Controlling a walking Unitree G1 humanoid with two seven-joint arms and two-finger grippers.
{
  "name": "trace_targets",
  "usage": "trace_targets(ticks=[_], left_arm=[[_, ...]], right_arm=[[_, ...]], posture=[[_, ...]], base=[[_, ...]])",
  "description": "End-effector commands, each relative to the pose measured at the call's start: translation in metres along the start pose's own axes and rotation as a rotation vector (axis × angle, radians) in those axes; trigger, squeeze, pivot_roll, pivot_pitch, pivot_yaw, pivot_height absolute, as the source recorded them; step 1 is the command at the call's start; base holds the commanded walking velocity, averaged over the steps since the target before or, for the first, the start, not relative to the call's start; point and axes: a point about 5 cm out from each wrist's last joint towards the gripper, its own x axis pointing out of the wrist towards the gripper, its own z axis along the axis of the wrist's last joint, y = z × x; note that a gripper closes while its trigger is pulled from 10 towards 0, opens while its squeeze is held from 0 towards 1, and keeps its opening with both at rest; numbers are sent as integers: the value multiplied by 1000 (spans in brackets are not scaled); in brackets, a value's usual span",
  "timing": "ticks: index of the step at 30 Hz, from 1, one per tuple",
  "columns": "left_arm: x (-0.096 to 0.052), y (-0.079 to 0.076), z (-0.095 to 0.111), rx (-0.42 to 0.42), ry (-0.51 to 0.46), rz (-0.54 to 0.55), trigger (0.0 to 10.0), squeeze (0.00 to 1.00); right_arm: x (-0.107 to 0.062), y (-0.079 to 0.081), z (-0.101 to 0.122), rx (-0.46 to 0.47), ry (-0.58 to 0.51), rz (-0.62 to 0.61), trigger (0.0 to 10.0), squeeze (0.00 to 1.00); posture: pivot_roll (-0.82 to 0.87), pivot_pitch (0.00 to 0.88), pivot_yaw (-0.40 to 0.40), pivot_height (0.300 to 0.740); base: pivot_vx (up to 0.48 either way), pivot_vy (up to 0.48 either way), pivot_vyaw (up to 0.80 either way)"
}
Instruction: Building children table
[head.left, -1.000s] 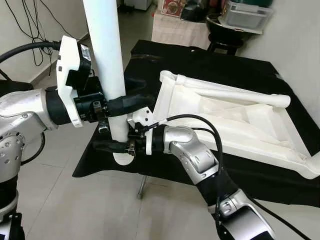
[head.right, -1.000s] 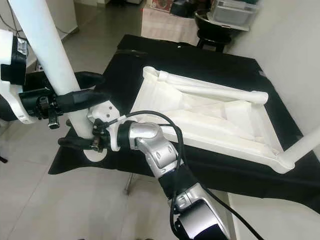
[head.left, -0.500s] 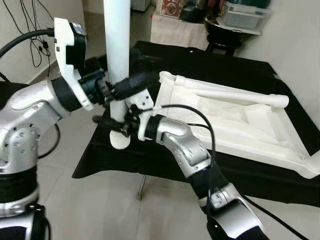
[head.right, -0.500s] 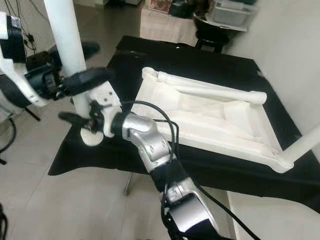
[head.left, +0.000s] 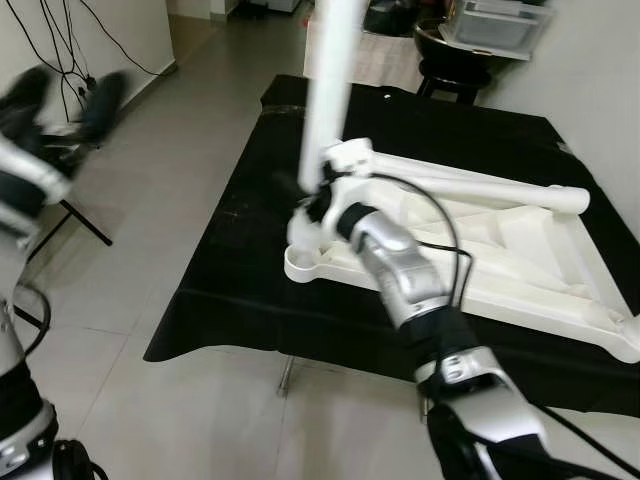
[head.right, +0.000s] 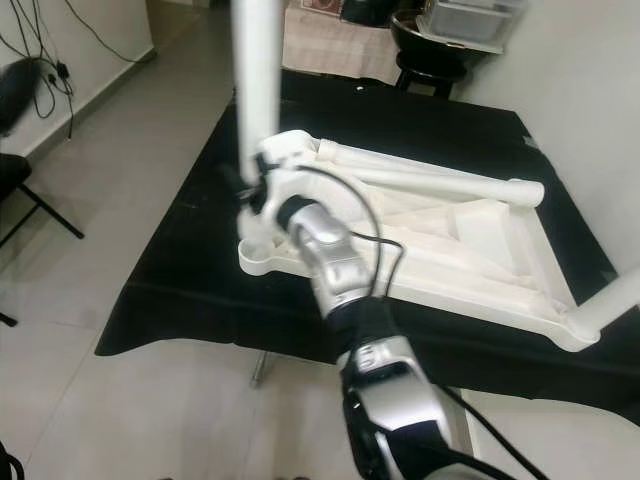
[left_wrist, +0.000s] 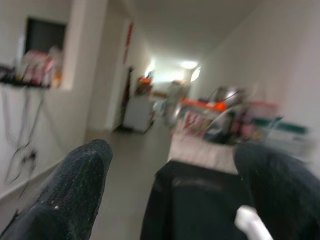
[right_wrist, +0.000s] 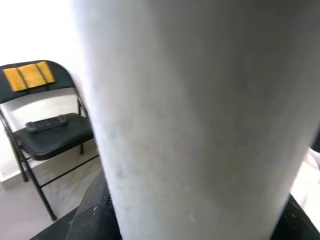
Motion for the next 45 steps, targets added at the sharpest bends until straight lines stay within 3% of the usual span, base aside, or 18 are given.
trace_targets(ticks=[1,2,4,5,6,7,9,11,12,13,14,18,19,21,26,27,32,45], left_arm=[[-14,-26,-24,-2,97,-84,10000,0],[-23,-36,-36,-2,149,-121,10000,0],[-23,-36,-36,-2,149,-121,10000,0],[-34,-49,-48,23,205,-182,10000,0],[-50,-64,-65,32,283,-237,10000,0],[-50,-64,-65,32,283,-237,10000,0],[-87,-85,-93,97,428,-301,10000,0],[-87,-85,-93,97,428,-301,10000,0],[-100,-89,-99,119,470,-313,10000,0],[-100,-89,-99,119,470,-313,10000,0],[-110,-91,-100,127,498,-314,10000,0],[-120,-90,-101,160,519,-304,10000,0],[-131,-88,-98,206,531,-306,10000,0],[-141,-88,-95,240,536,-312,10000,0],[-155,-93,-89,280,530,-316,10000,0],[-163,-97,-83,278,528,-317,10000,0],[-173,-105,-74,273,527,-329,10000,0],[-190,-120,-57,246,536,-387,10000,0]], right_arm=[[3,3,5,32,-34,16,3804,0],[3,4,6,41,-42,32,3804,0],[3,4,6,41,-42,32,3804,0],[3,5,8,49,-56,55,10000,0],[3,7,11,65,-76,118,10000,0],[3,7,11,65,-76,118,10000,0],[4,14,19,97,-112,299,10000,0],[4,14,19,97,-112,299,10000,0],[3,17,22,103,-121,366,10000,0],[3,17,22,103,-121,366,10000,0],[1,18,25,95,-134,424,10000,0],[0,18,28,86,-140,480,10000,0],[-1,18,33,65,-141,576,10000,0],[-2,18,37,50,-143,657,10000,0],[-5,16,43,41,-151,750,10000,0],[-6,11,47,25,-145,784,10000,0],[-7,1,55,-1,-137,832,10000,0],[-10,-14,74,-34,-119,958,10000,0]], posture=[[-128,71,-129,740],[-128,71,-129,740],[-128,71,-129,740],[-129,90,-132,740],[-125,122,-140,740],[-125,122,-140,740],[-130,200,-136,740],[-130,200,-136,740],[-130,200,-136,740],[-130,200,-136,740],[-129,227,-134,740],[-126,258,-137,740],[-120,316,-133,740],[-119,328,-132,740],[-117,333,-131,740],[-95,393,-128,740],[-94,413,-127,740],[-102,462,-117,740]], base=[[0,0,0],[0,0,0],[0,0,0],[0,0,0],[0,0,0],[0,0,0],[0,0,0],[0,0,0],[0,0,0],[0,0,0],[0,0,0],[0,0,0],[0,0,0],[0,0,0],[0,0,0],[0,0,0],[0,0,0],[0,0,0]])
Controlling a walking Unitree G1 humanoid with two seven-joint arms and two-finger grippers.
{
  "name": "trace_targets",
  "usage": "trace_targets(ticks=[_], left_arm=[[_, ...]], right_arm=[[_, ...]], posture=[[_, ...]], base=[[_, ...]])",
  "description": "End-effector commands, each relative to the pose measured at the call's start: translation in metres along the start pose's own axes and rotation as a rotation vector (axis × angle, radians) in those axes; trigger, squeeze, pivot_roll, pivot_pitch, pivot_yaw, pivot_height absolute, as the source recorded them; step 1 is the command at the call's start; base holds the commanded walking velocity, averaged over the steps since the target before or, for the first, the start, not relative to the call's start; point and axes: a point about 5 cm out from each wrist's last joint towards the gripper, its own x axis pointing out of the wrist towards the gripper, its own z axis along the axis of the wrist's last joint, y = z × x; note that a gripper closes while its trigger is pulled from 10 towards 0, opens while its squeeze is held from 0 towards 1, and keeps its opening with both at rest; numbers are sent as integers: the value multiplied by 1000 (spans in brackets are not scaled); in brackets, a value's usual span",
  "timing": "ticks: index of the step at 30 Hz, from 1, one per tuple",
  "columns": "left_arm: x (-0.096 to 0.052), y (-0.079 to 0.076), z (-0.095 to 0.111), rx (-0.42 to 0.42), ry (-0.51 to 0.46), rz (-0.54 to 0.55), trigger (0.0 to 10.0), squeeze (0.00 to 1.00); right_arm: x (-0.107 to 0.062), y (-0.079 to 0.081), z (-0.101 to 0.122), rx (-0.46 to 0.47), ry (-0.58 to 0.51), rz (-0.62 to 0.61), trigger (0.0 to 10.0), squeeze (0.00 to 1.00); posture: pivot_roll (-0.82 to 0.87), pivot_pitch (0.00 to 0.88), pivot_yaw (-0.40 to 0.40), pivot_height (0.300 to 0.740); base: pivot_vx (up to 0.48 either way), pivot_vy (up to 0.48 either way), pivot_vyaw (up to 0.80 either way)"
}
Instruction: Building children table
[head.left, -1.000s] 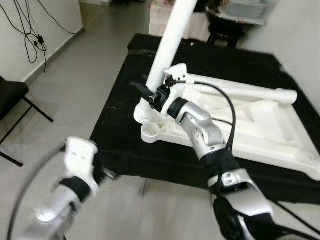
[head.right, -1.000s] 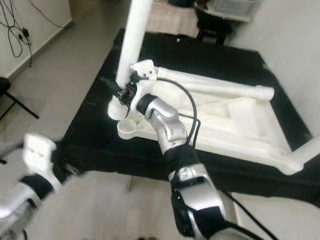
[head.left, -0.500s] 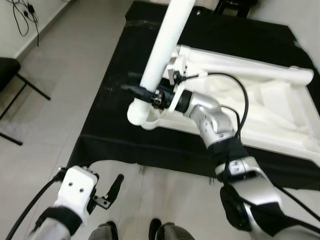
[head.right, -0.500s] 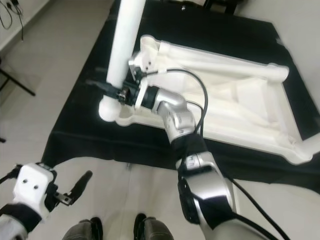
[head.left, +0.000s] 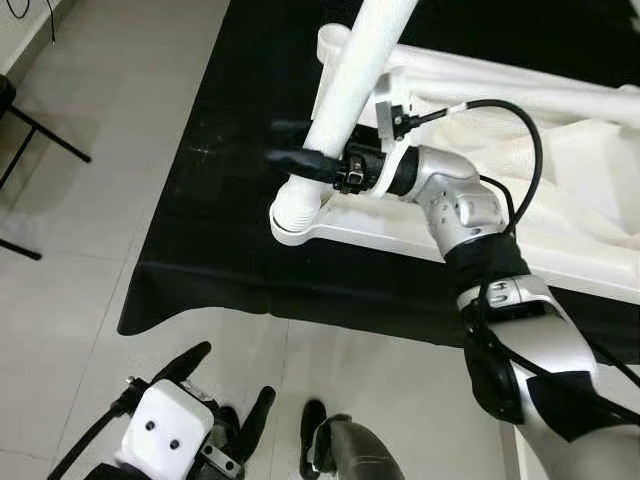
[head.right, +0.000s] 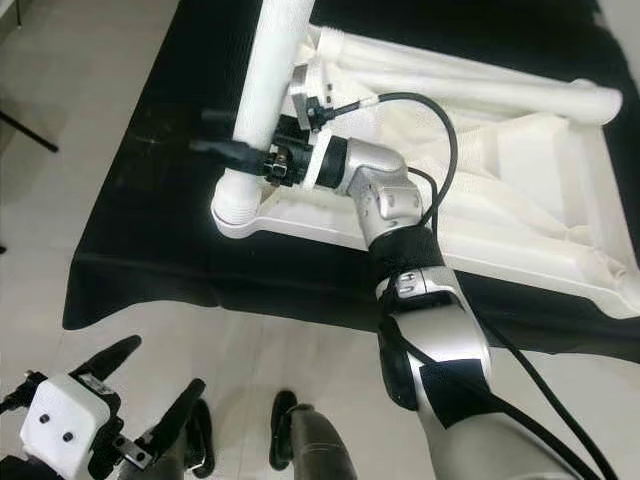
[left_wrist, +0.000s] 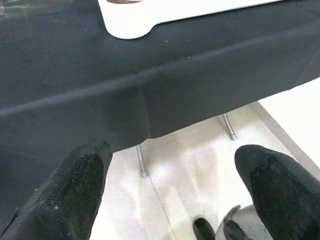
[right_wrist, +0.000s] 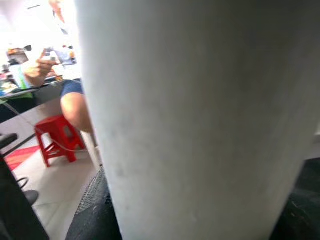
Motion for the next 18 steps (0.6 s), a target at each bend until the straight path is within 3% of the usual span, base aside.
trace_targets(ticks=[1,9,13,18], left_arm=[[-4,-4,0,0,12,-9,10000,0],[-7,-5,1,2,16,-5,10000,0],[-8,-6,2,8,13,-1,10000,0],[-8,-6,3,10,8,1,10000,0]], right_arm=[[-7,0,-6,29,26,15,10000,0],[-6,5,-7,7,94,138,10000,0],[7,18,-11,-105,239,328,10000,0],[17,21,-10,-151,306,383,10000,0]], posture=[[-102,462,-117,740],[-96,472,-123,740],[-99,477,-127,740],[-103,479,-133,740]], base=[[0,0,0],[0,0,0],[0,0,0],[0,0,0]])
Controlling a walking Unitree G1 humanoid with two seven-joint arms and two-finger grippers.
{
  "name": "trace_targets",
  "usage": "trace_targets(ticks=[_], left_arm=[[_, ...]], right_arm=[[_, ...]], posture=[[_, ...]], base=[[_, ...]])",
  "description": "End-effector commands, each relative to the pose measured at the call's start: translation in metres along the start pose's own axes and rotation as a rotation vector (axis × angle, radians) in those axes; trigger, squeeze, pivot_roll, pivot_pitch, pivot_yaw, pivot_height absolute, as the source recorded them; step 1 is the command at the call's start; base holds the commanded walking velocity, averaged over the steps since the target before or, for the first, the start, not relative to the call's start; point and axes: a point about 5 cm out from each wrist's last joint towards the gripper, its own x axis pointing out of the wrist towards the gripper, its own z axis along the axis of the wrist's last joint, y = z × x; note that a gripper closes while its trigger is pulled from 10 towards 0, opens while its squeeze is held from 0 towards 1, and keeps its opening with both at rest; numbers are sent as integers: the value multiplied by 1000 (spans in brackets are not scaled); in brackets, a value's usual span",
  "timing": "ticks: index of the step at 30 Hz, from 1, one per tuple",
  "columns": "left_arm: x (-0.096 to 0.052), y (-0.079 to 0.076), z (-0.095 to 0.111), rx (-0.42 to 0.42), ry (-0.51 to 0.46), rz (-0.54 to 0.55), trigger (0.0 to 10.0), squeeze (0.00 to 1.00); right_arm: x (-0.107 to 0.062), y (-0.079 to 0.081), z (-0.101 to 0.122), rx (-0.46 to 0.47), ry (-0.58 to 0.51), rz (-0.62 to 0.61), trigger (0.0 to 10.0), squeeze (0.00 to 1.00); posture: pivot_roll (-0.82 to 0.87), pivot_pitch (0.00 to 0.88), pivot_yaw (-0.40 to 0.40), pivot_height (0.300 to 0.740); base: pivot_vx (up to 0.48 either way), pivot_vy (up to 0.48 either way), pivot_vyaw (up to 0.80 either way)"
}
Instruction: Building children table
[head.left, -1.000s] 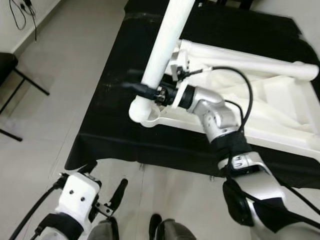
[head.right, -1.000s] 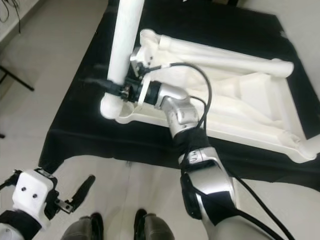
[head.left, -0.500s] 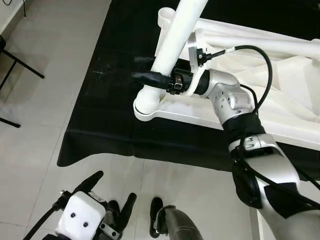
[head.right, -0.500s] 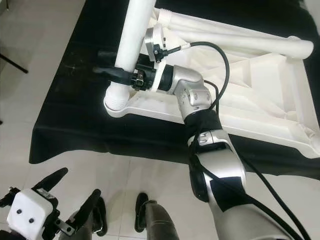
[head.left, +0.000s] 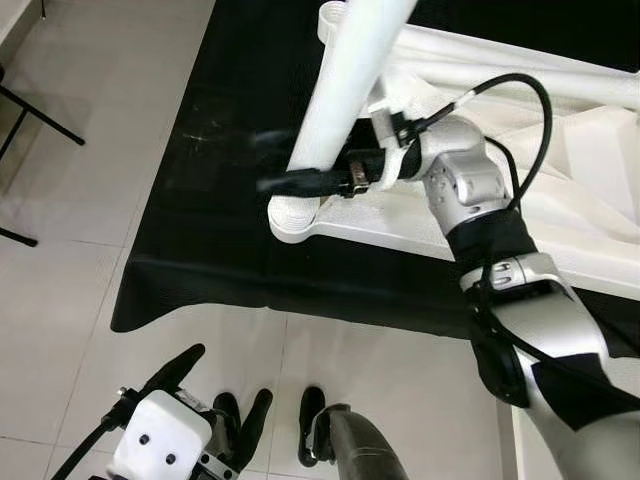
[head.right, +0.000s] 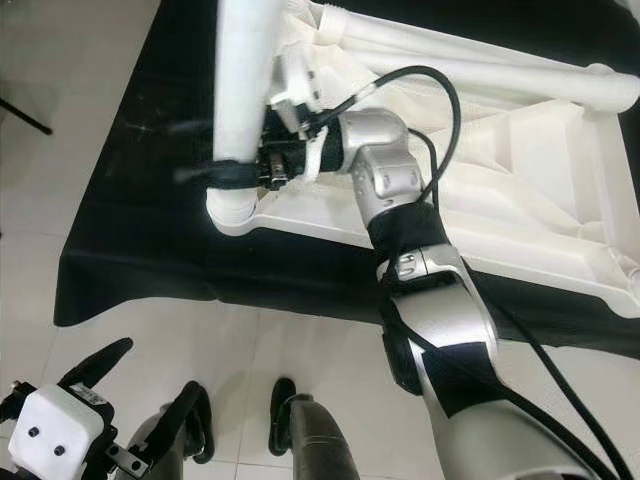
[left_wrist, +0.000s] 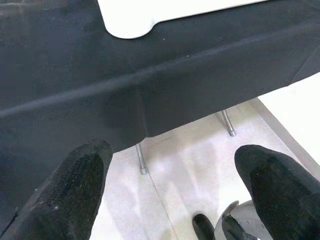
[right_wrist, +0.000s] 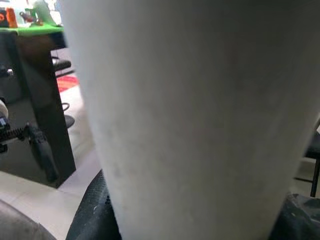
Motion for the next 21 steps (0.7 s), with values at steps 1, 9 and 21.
trace_targets(ticks=[1,9,21], left_arm=[[-3,-4,-1,-8,14,-8,10000,0],[-2,-4,0,-9,8,-5,10000,0],[0,-6,2,-15,-11,6,10000,0]], right_arm=[[7,11,-26,95,119,86,10000,0],[11,9,-27,91,187,118,10000,0],[25,15,-32,80,331,246,10000,0]], posture=[[-109,481,-139,740],[-117,484,-151,740],[-137,490,-173,740]], base=[[0,0,0],[0,0,0],[0,0,0]])
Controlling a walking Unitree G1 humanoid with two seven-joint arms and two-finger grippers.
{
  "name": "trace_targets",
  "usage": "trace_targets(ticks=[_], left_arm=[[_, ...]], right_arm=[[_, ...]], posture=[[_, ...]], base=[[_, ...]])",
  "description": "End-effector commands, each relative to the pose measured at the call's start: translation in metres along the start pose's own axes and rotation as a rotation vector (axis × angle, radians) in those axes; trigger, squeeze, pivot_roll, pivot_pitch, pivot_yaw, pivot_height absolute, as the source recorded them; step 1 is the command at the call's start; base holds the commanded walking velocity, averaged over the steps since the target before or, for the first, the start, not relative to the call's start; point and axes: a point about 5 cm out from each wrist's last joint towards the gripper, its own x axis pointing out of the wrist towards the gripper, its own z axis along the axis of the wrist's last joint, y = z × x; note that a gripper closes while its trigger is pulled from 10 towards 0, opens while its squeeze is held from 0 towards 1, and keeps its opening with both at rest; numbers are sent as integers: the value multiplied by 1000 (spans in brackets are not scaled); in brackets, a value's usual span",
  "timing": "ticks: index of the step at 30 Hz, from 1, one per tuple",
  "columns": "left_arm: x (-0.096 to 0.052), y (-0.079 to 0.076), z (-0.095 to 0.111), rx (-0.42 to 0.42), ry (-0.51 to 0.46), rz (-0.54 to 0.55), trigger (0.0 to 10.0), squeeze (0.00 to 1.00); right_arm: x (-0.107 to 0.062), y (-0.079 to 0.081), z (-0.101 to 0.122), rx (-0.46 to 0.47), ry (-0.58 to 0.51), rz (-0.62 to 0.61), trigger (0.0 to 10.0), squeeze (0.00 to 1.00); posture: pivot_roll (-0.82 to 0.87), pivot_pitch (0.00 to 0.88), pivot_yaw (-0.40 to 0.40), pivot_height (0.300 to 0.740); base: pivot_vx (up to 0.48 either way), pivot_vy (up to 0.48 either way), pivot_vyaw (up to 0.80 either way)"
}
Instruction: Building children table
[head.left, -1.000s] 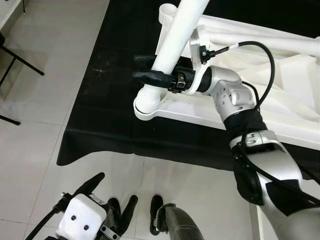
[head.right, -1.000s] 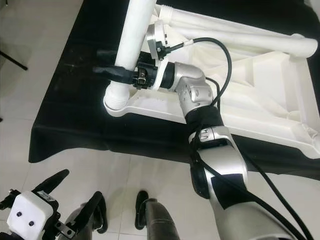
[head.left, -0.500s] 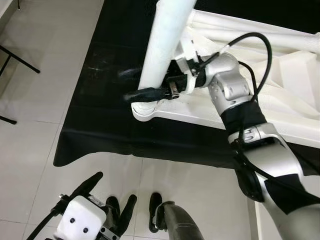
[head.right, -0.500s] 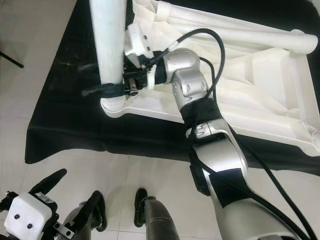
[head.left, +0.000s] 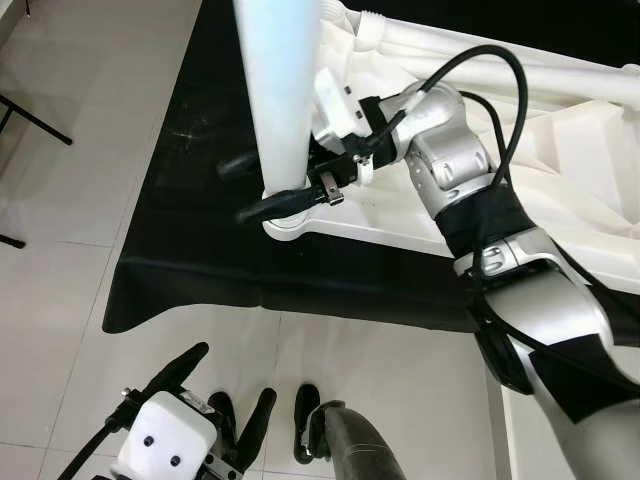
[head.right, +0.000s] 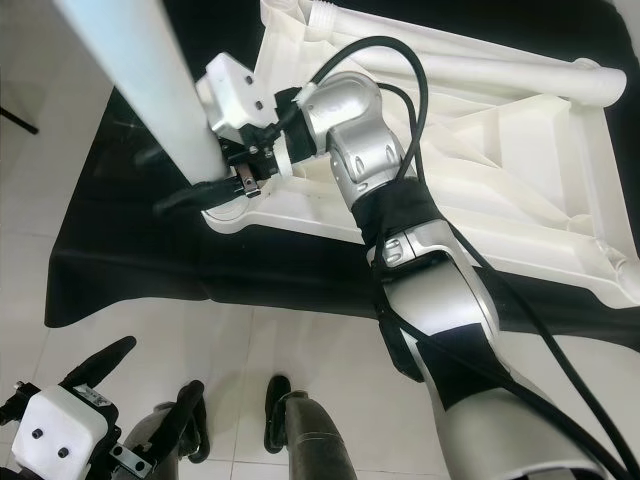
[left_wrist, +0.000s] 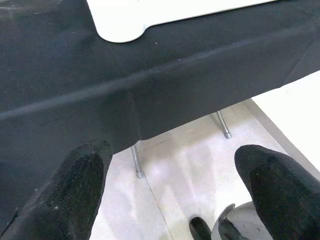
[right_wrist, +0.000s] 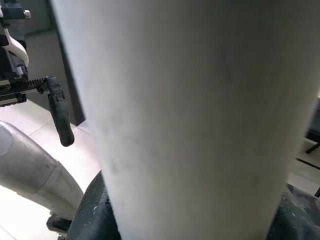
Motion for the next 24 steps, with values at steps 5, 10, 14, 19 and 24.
trace_targets(ticks=[5,10,14,19,24], left_arm=[[-1,-4,1,-19,0,3,10000,0],[-1,-4,1,-21,-2,6,10000,0],[-1,-5,1,-23,-4,8,10000,0],[0,-5,1,-24,-5,9,10000,0],[0,-4,1,-24,-6,11,10000,0]], right_arm=[[16,11,-40,239,67,34,10000,0],[19,1,-44,312,73,-106,10000,0],[19,-6,-49,389,73,-245,10000,0],[18,-8,-51,412,67,-295,10000,0],[15,-11,-52,442,48,-363,10000,0]], posture=[[-140,491,-178,740],[-145,492,-182,740],[-151,491,-183,740],[-151,490,-184,740],[-155,488,-184,740]], base=[[0,0,0],[0,0,0],[0,0,0],[0,0,0],[0,0,0]])
